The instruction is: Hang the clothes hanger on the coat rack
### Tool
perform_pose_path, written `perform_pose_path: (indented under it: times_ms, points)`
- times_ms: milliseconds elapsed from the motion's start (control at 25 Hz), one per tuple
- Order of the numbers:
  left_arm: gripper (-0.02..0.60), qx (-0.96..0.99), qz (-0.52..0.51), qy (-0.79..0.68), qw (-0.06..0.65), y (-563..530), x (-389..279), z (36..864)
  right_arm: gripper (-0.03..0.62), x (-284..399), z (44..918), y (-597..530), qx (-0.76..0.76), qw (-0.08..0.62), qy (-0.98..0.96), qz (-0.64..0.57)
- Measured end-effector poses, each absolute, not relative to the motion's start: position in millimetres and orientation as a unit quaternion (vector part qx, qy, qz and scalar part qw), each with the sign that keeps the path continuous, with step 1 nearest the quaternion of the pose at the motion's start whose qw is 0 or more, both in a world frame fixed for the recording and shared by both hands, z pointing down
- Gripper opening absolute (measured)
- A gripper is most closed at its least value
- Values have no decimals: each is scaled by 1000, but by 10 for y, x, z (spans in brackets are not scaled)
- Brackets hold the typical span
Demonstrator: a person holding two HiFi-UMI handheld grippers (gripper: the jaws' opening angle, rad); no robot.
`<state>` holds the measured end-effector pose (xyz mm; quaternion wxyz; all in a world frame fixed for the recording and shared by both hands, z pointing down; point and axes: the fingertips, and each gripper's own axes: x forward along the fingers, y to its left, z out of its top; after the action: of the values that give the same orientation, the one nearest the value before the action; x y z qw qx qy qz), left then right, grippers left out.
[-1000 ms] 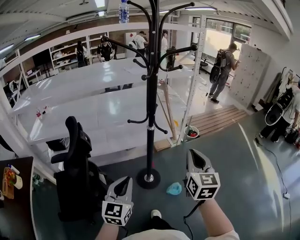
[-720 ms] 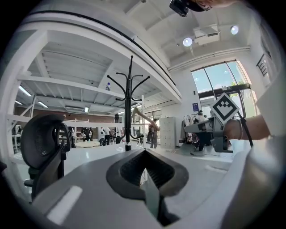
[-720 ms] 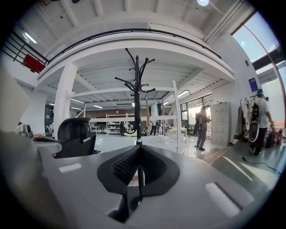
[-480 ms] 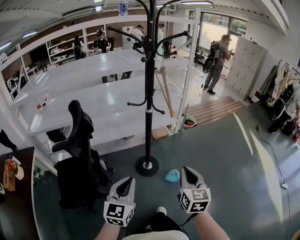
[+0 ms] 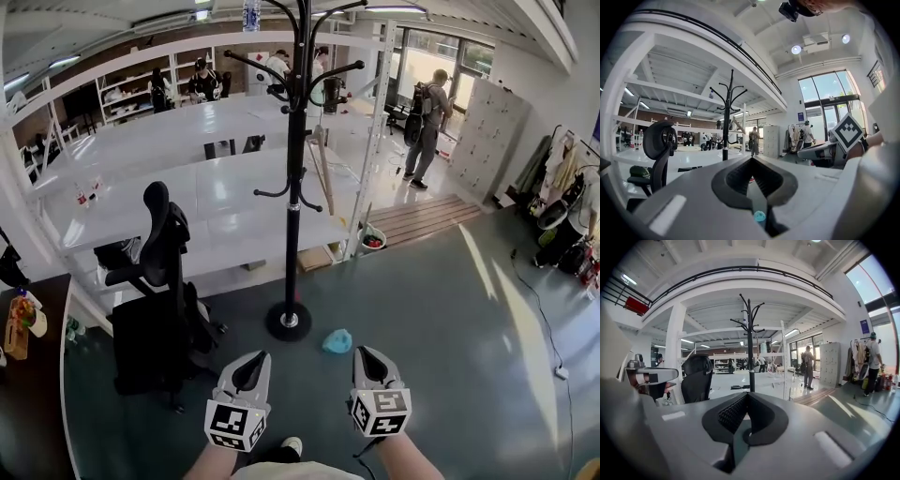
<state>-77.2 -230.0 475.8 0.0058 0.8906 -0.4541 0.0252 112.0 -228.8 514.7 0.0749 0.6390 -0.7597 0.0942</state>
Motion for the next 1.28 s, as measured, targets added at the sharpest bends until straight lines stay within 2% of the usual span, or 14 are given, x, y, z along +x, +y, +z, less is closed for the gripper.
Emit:
perform_pose_path:
  times_ms: [760, 1280]
  points:
    - [1, 868, 17, -496, 9, -138, -457, 4608, 26, 1224, 5099, -198, 585, 94, -801, 88]
    - [2, 869, 7, -494, 9, 355, -532, 4563, 26, 1154, 5013, 344, 589, 79, -799, 87]
